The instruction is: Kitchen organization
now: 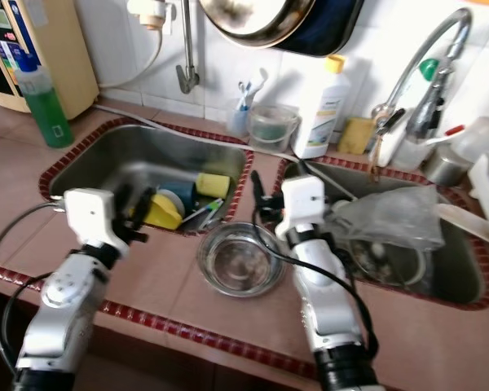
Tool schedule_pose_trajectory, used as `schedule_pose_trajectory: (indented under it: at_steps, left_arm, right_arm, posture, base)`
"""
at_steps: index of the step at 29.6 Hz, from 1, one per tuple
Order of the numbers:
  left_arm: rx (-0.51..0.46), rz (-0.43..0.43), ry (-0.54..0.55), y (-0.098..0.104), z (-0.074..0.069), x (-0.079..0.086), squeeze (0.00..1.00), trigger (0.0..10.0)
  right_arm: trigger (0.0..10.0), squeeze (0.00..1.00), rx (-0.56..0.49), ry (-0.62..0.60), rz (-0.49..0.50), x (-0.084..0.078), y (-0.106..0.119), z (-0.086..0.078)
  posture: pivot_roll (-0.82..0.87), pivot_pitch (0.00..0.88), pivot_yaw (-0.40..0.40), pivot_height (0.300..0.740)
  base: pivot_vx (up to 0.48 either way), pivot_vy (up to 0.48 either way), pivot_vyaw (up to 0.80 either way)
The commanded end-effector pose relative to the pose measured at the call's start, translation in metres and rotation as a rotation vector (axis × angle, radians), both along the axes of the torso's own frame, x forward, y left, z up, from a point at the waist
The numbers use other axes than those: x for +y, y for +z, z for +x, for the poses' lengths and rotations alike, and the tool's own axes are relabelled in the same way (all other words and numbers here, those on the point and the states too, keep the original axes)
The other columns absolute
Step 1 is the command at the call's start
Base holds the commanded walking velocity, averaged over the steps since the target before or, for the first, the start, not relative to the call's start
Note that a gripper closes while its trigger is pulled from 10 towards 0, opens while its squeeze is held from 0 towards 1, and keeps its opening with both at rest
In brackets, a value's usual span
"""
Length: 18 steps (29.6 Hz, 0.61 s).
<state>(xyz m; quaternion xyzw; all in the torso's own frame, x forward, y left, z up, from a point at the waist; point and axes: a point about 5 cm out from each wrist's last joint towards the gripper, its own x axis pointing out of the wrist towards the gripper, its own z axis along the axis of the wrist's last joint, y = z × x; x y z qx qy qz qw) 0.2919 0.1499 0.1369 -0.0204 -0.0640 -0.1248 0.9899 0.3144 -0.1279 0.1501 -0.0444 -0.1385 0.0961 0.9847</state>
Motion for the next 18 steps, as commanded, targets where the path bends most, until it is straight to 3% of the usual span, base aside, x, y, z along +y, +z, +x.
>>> schedule_pose_trajectory:
  at_steps: [1, 4, 18]
  left_arm:
    - [0.001, 0.002, 0.005, 0.001, -0.001, 0.003, 0.0, 10.0]
    - [0.0, 0.004, -0.003, 0.001, -0.003, 0.002, 0.0, 10.0]
    - [0.001, 0.042, -0.095, 0.002, -0.009, -0.004, 0.0, 10.0]
  right_arm:
    - [10.0, 0.0, -0.012, 0.019, 0.006, 0.005, 0.005, -0.001]
    - [10.0, 0.0, -0.004, 0.021, 0.003, 0.004, 0.003, -0.002]
    - [10.0, 0.0, 0.117, 0.132, 0.033, -0.001, -0.019, -0.022]
  posture:
    - [0.0, 0.017, -0.063, 0.74]
    - [0.0, 0.022, -0.061, 0.74]
    - [-0.01, 0.055, -0.047, 0.74]
  base:
    - [0.0, -0.375, 0.0]
    - [0.0, -0.339, 0.0]
    - [0.0, 0.0, 0.0]
